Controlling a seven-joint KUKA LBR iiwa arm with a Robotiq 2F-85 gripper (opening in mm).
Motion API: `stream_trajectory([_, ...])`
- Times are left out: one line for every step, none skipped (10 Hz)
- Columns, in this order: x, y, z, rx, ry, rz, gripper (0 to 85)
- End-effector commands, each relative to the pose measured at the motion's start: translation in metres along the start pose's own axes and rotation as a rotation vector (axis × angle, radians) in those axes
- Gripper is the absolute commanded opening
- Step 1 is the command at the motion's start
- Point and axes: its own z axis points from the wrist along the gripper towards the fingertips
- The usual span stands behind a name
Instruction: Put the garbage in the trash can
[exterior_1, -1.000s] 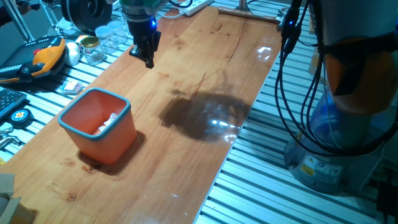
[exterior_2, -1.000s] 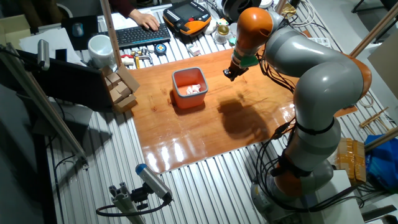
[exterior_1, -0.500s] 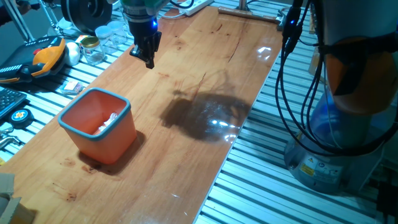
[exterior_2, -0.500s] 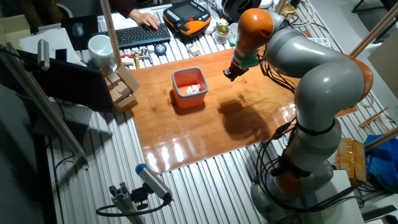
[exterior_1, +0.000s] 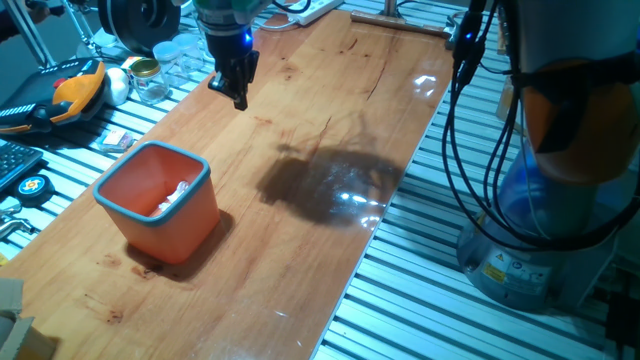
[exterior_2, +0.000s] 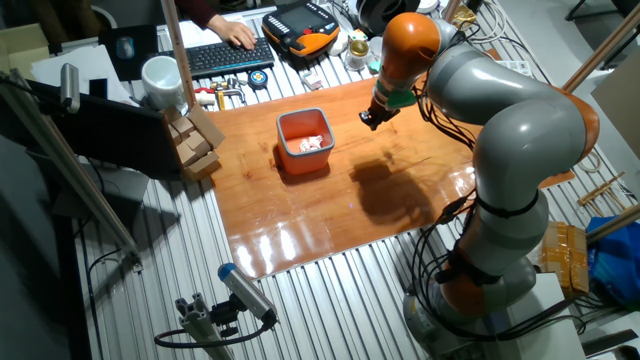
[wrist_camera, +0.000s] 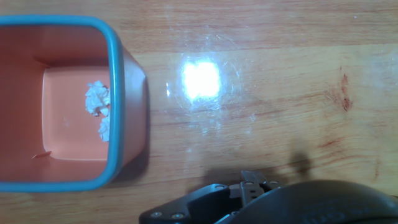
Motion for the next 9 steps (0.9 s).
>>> stream_trajectory([0.0002,-0.0002,-0.0003,-0.002,0.002,0.000,0.0])
stream_trajectory([0.0001,-0.0001,-0.0004,-0.005,0.002,0.000,0.0])
stream_trajectory([-0.0004,-0.0003,-0.0004,-0.010,0.005,-0.002,0.0])
stream_trajectory([-0.0005,-0.0003,-0.0003,-0.013,0.005,-0.002,0.0])
stream_trajectory([-0.0006,-0.0003,-0.0002,-0.014,0.005,-0.001,0.0])
stream_trajectory([-0.0007,-0.0003,0.0000,-0.016,0.005,-0.001,0.0])
stream_trajectory([-0.0007,-0.0003,0.0001,-0.016,0.004,-0.001,0.0])
stream_trajectory([-0.0010,-0.0005,0.0003,-0.014,0.002,-0.001,0.0])
stream_trajectory([-0.0017,-0.0007,0.0008,-0.016,0.002,-0.001,0.0])
